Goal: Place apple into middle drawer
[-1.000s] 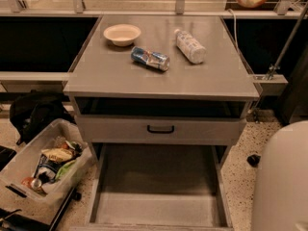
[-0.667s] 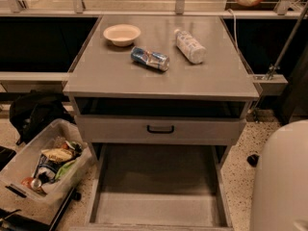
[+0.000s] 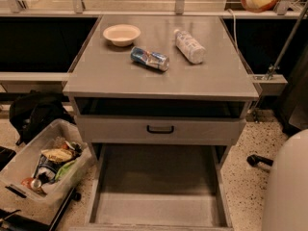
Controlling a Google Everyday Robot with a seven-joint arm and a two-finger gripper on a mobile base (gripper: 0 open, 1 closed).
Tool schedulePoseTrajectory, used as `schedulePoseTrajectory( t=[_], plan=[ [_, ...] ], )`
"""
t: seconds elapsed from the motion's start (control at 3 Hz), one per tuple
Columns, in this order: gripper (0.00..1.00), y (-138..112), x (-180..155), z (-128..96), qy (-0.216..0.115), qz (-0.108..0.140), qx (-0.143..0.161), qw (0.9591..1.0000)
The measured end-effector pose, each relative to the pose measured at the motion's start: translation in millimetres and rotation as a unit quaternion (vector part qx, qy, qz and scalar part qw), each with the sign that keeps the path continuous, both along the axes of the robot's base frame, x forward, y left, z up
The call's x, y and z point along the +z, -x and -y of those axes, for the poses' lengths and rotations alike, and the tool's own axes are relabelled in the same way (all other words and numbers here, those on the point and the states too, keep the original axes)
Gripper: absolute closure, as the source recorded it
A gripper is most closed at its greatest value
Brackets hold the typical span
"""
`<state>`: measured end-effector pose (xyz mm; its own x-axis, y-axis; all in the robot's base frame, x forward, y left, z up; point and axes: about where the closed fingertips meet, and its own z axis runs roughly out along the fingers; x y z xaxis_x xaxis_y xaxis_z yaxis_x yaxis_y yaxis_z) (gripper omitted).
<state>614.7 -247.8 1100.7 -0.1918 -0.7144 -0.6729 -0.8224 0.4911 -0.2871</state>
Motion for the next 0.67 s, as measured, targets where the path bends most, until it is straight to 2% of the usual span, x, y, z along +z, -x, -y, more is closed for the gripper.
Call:
schedulePoseTrajectory(
  t=[0.33,0.67],
  plan=[
    [1.00,44,14,7,-0.036,-0.024,0.009,0.9990],
    [1.00,70,27,6,-0.067,-0.035,0.017,0.9970]
  ],
)
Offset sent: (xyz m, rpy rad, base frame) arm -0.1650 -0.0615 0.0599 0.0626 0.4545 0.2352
